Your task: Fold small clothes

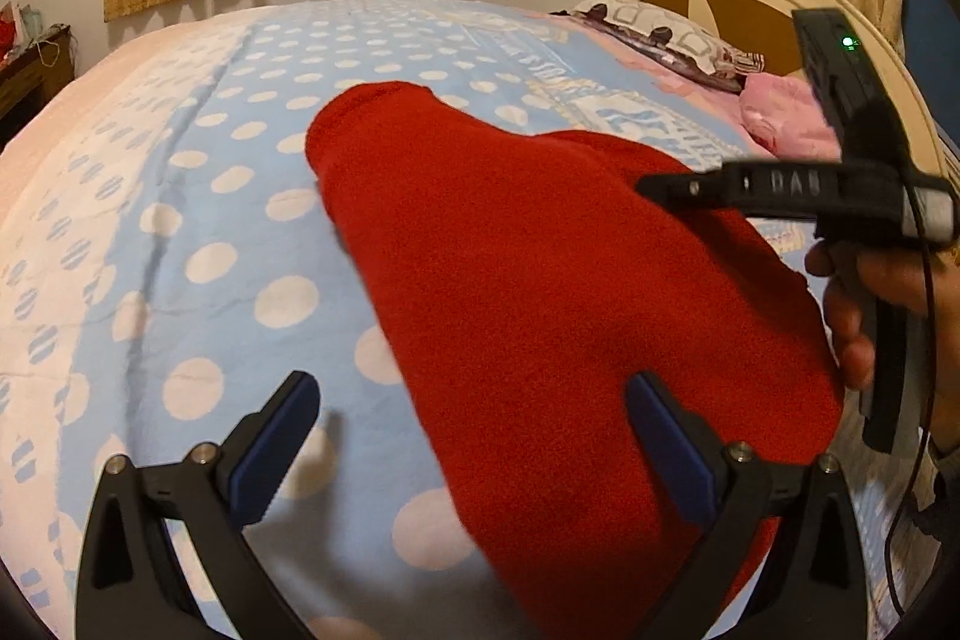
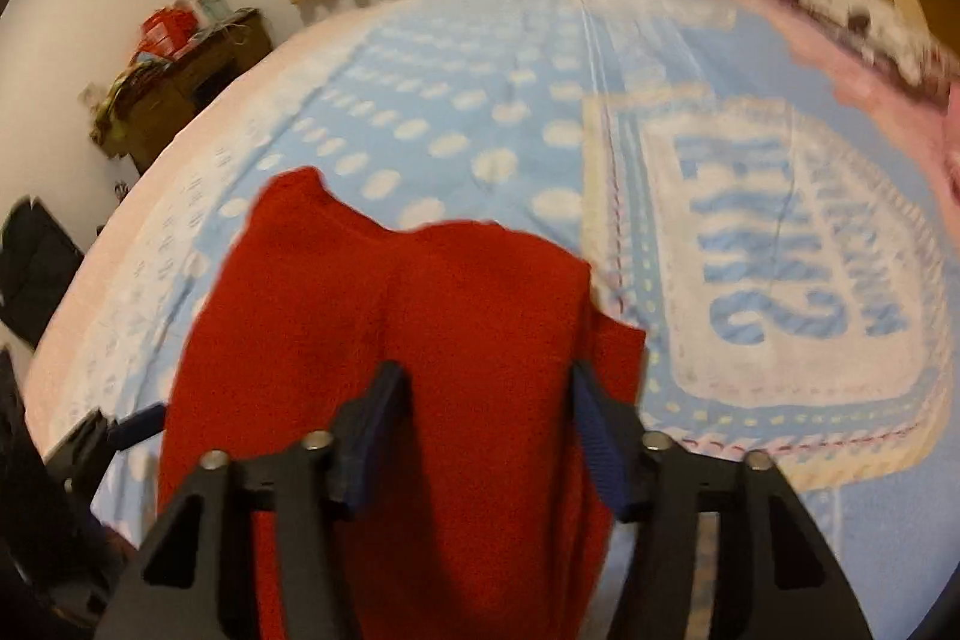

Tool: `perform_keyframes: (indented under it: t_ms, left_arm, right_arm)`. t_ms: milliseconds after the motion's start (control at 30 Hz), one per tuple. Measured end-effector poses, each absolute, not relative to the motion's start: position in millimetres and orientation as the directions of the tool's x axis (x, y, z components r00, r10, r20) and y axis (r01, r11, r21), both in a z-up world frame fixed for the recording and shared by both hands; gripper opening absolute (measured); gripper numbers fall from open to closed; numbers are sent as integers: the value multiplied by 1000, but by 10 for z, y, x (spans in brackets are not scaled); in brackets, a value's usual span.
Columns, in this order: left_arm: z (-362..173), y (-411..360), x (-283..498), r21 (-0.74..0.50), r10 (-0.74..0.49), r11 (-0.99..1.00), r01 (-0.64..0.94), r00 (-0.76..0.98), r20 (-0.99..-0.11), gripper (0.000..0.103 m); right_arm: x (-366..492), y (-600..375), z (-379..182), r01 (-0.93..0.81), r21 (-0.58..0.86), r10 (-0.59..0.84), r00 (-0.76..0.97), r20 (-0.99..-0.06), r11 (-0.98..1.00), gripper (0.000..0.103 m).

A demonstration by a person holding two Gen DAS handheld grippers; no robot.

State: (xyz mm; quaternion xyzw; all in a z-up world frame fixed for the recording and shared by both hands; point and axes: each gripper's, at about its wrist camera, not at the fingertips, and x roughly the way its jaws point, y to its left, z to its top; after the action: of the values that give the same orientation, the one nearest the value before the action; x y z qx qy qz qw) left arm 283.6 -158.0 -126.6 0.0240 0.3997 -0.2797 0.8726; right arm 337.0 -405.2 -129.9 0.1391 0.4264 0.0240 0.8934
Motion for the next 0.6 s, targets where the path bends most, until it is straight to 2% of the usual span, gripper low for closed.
perform_keyframes:
  t_ms: [33, 67, 100, 167, 267, 400, 433, 500, 533, 567, 600]
  left_arm:
    - [-1280, -1571, 2843, -197, -479, 839, 508, 518, -708, 103]
    - [-1286, -1566, 2848, -205, -485, 837, 507, 515, -707, 103]
    - [-1288, -1563, 2849, -211, -488, 836, 506, 511, -707, 103]
    - [-1268, -1546, 2831, -215, -493, 835, 506, 517, -699, 103]
    - [-1252, -1553, 2794, -202, -491, 836, 510, 530, -692, 103]
    - [-1281, -1582, 2780, -186, -481, 837, 514, 529, -699, 103]
    - [-1293, -1601, 2790, -184, -480, 834, 520, 520, -706, 103]
    - [-1305, -1599, 2803, -191, -484, 832, 520, 513, -709, 103]
    - [-1317, -1585, 2820, -206, -490, 831, 516, 506, -710, 103]
    - [-1326, -1573, 2831, -219, -497, 829, 514, 499, -710, 103]
    - [-1336, -1562, 2842, -232, -505, 826, 513, 492, -710, 103]
  right_arm:
    - [3371, -4116, -1313, 83, 310, 189, 636, -748, 947, 41]
    - [3370, -4166, -1324, 76, 359, 232, 637, -735, 930, 23]
    - [3360, -4173, -1322, 62, 381, 256, 640, -724, 923, 16]
    - [3296, -4124, -1279, 44, 359, 245, 653, -717, 932, 12]
    - [3266, -4148, -1360, 70, 331, 210, 647, -733, 941, 11]
    - [3229, -4230, -1430, 57, 385, 251, 668, -701, 921, 13]
    - [3223, -4233, -1425, 40, 396, 268, 672, -690, 918, 18]
    - [3221, -4252, -1411, 35, 395, 272, 670, -691, 918, 39]
    - [3218, -4270, -1398, 38, 386, 263, 672, -693, 922, 64]
    - [3209, -4294, -1387, 40, 386, 260, 675, -690, 922, 78]
    - [3200, -4333, -1377, 41, 394, 263, 682, -683, 918, 78]
